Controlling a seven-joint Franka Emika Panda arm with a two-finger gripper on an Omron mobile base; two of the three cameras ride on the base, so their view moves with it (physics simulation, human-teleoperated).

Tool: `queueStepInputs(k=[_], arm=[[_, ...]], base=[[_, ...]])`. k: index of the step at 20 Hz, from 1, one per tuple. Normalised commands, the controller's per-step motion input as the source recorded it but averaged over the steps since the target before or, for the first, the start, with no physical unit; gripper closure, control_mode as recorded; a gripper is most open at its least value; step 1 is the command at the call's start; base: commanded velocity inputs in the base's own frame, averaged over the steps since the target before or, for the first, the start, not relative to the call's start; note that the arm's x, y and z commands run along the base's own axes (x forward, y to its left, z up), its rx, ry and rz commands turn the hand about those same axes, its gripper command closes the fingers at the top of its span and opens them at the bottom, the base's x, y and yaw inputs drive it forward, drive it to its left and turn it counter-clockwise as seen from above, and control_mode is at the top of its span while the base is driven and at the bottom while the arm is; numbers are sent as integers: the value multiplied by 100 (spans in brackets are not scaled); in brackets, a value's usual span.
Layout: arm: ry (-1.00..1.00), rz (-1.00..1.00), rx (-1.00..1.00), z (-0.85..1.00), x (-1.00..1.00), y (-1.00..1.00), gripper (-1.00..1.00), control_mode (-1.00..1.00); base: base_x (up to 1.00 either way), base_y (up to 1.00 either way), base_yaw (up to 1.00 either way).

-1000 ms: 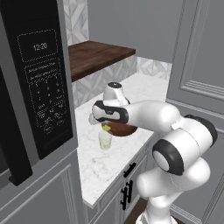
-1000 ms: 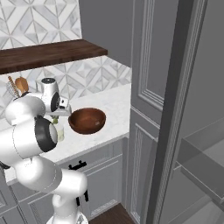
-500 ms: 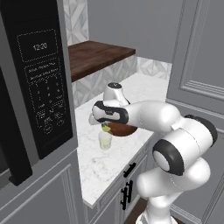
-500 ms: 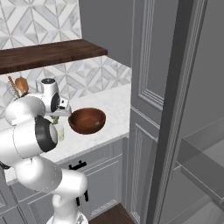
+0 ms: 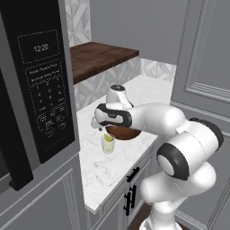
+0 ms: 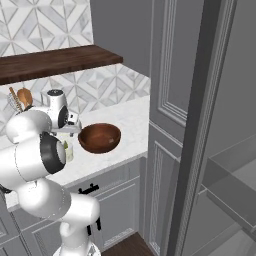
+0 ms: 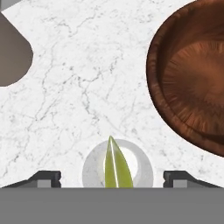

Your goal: Grab a lemon wedge from the fridge and one ice cube from the ice bowl, and put them in the glass of lemonade.

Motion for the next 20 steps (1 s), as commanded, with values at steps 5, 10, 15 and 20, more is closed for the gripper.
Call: queueStepInputs(k=[5,10,15,20], arm=[[0,0,1,5,-17,0,-100,-100],[0,0,1,1,-20,-2,-100,-100],[-1,0,4,0,-50,-4,-100,-100],[0,0,3,16,-69,-9,-100,-100]], base=[[0,0,0],[0,0,0],[0,0,0],[0,0,0]])
